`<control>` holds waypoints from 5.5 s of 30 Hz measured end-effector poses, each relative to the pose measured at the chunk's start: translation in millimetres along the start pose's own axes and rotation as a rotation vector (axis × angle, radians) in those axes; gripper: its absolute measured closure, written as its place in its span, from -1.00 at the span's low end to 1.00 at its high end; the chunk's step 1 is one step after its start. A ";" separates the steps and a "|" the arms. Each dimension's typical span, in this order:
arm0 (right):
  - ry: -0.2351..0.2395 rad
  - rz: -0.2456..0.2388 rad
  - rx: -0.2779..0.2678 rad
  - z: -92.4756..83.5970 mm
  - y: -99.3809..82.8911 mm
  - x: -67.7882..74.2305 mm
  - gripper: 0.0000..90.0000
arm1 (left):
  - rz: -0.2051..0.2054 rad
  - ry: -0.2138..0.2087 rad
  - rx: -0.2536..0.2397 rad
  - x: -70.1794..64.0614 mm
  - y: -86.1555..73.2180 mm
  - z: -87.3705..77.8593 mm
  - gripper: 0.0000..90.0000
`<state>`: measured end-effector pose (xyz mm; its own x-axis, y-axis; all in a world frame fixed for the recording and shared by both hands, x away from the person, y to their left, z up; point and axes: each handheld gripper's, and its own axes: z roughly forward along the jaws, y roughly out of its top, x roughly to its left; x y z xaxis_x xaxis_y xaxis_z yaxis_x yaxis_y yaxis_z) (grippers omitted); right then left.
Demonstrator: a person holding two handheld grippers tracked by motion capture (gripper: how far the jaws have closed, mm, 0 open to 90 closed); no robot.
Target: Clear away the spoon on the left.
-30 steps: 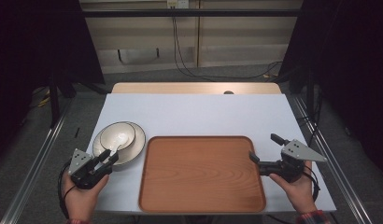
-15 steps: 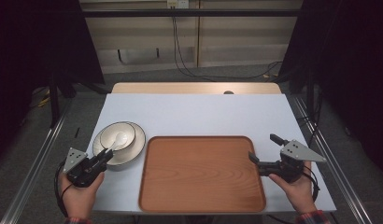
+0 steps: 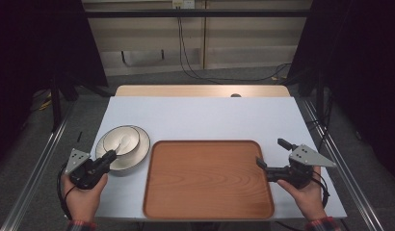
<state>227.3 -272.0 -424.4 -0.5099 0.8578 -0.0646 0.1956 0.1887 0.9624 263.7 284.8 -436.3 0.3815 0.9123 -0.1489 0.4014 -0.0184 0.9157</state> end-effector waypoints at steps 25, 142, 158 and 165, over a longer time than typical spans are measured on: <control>-0.005 0.017 -0.005 -1.5 -0.5 -3.5 -0.93 | -0.038 0.014 -0.056 9.3 27.8 22.0 0.87; -0.004 0.027 -0.002 -2.4 -2.5 -5.6 -0.96 | -0.052 -0.265 -0.102 -54.9 78.5 40.7 0.90; -0.004 0.026 0.002 -2.9 -3.6 -3.9 -0.96 | -0.010 -0.328 -0.068 -77.9 71.7 42.1 0.90; 0.002 0.023 0.008 -1.4 -3.3 -2.2 -0.95 | -0.013 -0.339 -0.056 -80.2 66.5 41.6 0.90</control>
<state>226.6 -275.2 -427.1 -0.5069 0.8610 -0.0416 0.2137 0.1723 0.9616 294.4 193.4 -379.0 0.6357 0.7239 -0.2680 0.3652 0.0238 0.9306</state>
